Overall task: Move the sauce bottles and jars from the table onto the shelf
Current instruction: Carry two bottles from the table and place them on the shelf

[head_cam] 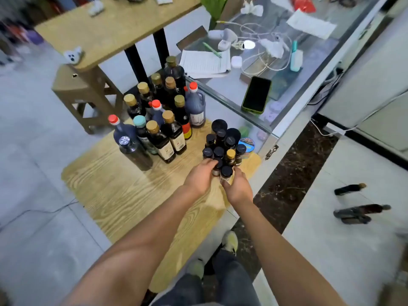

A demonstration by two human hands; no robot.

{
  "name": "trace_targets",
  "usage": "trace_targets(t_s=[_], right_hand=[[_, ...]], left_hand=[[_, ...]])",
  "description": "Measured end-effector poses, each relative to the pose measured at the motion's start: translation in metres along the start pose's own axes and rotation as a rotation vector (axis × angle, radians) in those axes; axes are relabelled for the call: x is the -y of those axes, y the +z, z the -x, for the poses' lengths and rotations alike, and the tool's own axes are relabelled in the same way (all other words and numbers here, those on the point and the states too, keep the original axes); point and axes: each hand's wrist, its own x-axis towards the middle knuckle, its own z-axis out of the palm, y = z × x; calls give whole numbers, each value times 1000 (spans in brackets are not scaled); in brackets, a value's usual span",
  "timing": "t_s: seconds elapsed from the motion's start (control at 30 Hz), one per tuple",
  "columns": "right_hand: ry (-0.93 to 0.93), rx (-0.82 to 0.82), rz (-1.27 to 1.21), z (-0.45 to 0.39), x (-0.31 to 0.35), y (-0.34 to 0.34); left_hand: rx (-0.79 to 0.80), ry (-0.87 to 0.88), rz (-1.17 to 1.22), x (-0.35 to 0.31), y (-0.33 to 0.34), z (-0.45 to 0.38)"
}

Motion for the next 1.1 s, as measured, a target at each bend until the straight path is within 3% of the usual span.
trace_targets(t_s=[0.17, 0.47, 0.83, 1.1], right_hand=[[20, -9, -22, -10, 2, 5], [-30, -27, -112, -14, -7, 6], [-17, -27, -123, -9, -15, 9], [-36, -93, -318, 5, -22, 5]], left_hand=[[80, -122, -77, -12, 4, -10], [88, -157, -345, -20, 9, -22], [5, -164, -255, -13, 13, -19], [-81, -167, 87, -9, 20, -4]])
